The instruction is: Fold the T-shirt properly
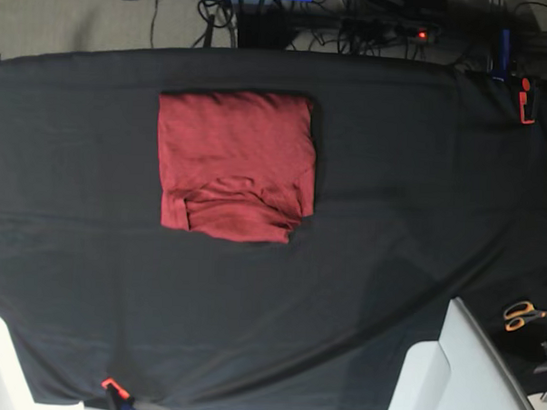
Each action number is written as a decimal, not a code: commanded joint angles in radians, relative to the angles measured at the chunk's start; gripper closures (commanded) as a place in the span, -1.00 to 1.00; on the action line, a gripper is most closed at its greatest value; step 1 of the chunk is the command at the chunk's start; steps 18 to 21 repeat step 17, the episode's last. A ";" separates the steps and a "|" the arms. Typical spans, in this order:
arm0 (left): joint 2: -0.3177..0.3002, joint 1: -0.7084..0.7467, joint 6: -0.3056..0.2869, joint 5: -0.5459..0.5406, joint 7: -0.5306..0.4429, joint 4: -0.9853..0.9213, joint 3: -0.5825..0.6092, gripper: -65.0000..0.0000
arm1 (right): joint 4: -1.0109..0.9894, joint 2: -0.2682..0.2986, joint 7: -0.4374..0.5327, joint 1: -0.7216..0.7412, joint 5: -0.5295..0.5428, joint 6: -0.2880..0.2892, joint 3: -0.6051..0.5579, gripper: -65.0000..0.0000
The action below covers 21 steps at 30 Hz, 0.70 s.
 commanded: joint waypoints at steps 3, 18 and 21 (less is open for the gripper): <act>0.064 -0.066 0.059 0.004 -0.083 -0.069 0.108 1.00 | -0.279 -0.106 0.255 0.058 0.004 0.037 0.043 0.98; 0.052 -0.061 0.121 0.004 0.035 -0.002 0.128 1.00 | -0.172 -0.117 0.378 -0.005 0.004 0.081 0.178 0.98; 0.052 -0.061 0.121 0.004 0.035 -0.002 0.128 1.00 | -0.172 -0.117 0.378 -0.005 0.004 0.081 0.178 0.98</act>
